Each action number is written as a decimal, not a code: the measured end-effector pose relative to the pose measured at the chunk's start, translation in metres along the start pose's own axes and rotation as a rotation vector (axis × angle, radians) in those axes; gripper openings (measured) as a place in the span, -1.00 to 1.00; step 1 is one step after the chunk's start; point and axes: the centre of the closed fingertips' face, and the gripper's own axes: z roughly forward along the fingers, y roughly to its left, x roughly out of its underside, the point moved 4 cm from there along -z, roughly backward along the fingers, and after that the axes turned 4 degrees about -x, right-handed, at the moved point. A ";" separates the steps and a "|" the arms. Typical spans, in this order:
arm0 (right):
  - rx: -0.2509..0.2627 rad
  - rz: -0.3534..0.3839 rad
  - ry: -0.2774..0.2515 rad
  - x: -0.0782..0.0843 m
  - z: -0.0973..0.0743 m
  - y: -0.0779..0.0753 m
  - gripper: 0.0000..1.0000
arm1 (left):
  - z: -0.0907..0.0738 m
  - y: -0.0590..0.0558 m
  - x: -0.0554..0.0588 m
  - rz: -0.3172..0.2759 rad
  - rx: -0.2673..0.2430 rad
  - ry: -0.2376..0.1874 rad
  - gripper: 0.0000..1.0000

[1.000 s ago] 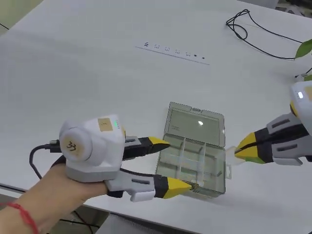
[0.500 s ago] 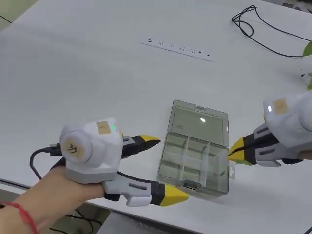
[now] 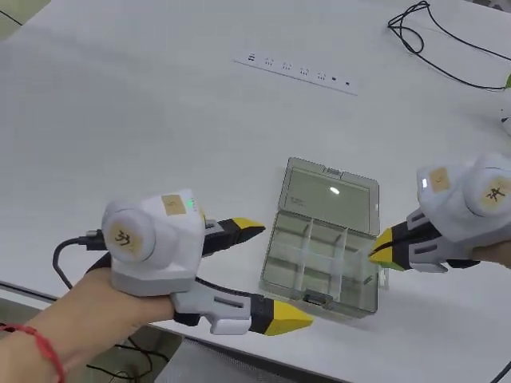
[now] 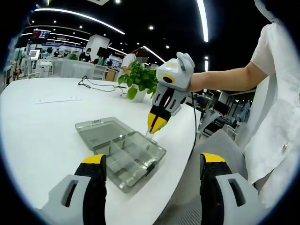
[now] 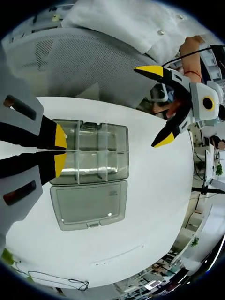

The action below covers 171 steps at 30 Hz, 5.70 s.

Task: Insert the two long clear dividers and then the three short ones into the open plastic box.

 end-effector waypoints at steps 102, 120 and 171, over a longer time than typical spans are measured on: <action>0.069 0.011 -0.063 0.009 0.023 -0.002 -0.70 | -0.007 0.006 0.002 0.026 -0.017 0.018 0.65; 0.301 0.285 -0.339 0.030 -0.044 0.025 -0.11 | -0.019 0.021 0.008 0.107 -0.055 0.063 0.92; 0.465 0.523 -0.530 0.082 -0.047 0.057 0.67 | -0.017 0.025 0.012 0.158 -0.061 0.107 1.00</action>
